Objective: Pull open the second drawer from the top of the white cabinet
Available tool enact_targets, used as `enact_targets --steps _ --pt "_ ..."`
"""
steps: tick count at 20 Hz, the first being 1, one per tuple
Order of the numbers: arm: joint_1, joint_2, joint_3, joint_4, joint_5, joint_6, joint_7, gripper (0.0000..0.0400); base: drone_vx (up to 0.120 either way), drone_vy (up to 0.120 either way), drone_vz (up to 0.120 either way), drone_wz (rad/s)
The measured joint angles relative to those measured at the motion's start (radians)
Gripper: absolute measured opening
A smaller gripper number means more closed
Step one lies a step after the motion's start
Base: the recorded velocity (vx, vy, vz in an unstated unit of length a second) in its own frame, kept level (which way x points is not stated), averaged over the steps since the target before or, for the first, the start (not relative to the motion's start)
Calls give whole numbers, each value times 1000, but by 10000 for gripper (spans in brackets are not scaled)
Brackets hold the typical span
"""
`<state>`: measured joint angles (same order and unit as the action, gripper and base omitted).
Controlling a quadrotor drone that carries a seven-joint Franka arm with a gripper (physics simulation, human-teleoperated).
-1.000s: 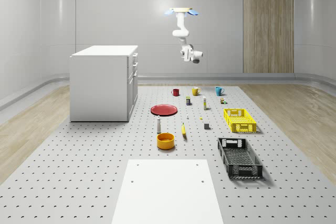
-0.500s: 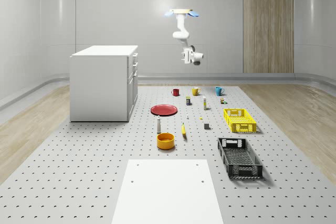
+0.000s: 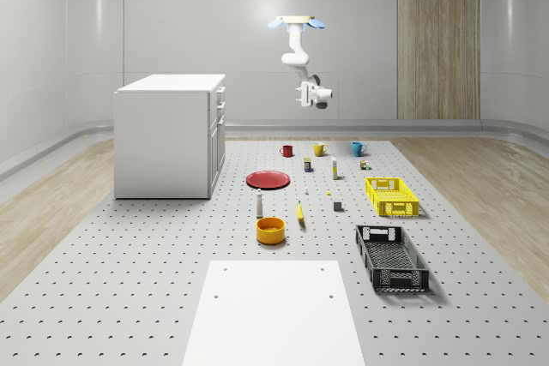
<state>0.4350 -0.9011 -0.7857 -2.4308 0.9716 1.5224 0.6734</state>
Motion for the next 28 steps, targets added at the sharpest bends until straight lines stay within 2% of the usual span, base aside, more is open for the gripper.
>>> enact_targets --steps 28 --pt "127 -115 -53 -15 -84 112 70 300 120 -119 0 0"
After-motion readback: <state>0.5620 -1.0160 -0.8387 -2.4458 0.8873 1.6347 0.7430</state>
